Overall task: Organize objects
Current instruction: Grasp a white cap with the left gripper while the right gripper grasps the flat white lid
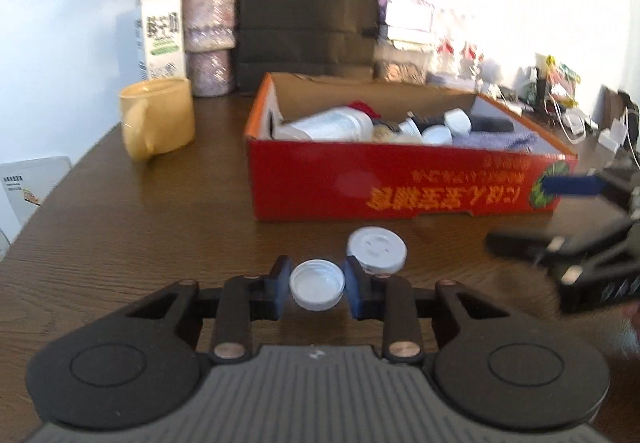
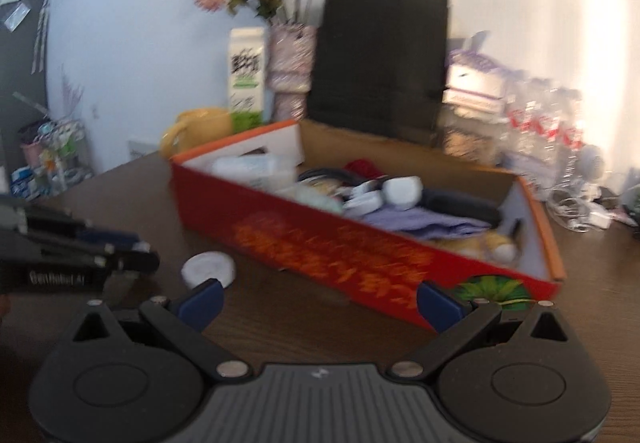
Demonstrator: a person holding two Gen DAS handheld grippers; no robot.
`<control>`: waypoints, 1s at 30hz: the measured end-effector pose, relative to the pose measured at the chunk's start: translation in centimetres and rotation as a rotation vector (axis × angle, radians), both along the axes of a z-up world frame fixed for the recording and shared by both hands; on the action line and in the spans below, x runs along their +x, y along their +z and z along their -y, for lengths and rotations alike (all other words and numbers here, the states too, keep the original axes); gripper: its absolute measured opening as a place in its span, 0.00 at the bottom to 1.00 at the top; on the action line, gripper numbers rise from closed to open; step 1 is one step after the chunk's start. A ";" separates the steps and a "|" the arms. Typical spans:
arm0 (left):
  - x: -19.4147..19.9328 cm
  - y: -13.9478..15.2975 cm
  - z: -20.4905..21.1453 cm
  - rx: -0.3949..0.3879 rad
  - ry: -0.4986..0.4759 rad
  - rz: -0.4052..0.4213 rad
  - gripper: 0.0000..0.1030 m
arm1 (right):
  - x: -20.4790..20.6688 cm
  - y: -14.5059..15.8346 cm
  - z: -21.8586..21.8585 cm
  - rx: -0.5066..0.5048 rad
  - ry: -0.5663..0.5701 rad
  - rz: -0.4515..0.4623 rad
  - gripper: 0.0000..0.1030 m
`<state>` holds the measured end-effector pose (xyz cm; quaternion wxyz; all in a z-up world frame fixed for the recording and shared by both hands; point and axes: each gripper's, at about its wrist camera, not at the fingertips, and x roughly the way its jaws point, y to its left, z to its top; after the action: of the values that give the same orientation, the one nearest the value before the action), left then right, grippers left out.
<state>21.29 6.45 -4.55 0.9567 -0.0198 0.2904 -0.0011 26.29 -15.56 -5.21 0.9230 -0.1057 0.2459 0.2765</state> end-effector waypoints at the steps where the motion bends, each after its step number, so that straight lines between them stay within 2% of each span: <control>1: -0.2 0.3 -0.3 -0.001 0.008 0.009 0.28 | 0.1 -0.2 -0.8 -0.010 0.013 -0.011 1.00; 6: -1.5 1.5 -2.0 -0.007 0.044 0.045 0.28 | 0.6 -1.0 -4.2 -0.035 0.066 -0.056 1.00; 12: -2.4 2.1 -3.7 -0.017 0.070 0.064 0.28 | 1.5 -1.9 -7.2 -0.060 0.077 -0.090 0.98; 13: -2.5 2.1 -3.8 -0.019 0.072 0.066 0.28 | 1.7 -2.0 -7.6 -0.062 0.080 -0.096 0.92; 14: -2.6 2.1 -4.0 -0.021 0.073 0.067 0.28 | 1.8 -2.1 -7.9 -0.064 0.083 -0.103 0.82; 15: -2.6 2.1 -4.1 -0.023 0.075 0.068 0.28 | 1.9 -2.2 -8.2 -0.064 0.088 -0.111 0.78; 18: -2.7 2.1 -4.4 -0.030 0.075 0.071 0.28 | 1.9 -2.1 -8.6 -0.040 0.106 -0.124 0.58; 19: -2.7 2.1 -4.4 -0.031 0.074 0.073 0.28 | 1.9 -2.0 -8.8 -0.036 0.115 -0.125 0.45; 20: -2.7 2.2 -4.4 -0.033 0.074 0.075 0.28 | 1.8 -1.9 -8.9 -0.033 0.126 -0.126 0.37; 25: -2.6 2.5 -4.1 -0.040 0.065 0.087 0.28 | 1.2 -2.0 -9.4 -0.045 0.153 -0.107 0.37; 30: -2.4 3.2 -3.4 -0.039 0.053 0.108 0.28 | 0.9 -1.3 -9.0 -0.016 0.163 -0.086 0.37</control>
<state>18.94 9.80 -1.38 0.9701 -0.0460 0.2377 0.0173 27.14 -6.57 -6.49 0.8851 -0.1207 0.2782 0.3531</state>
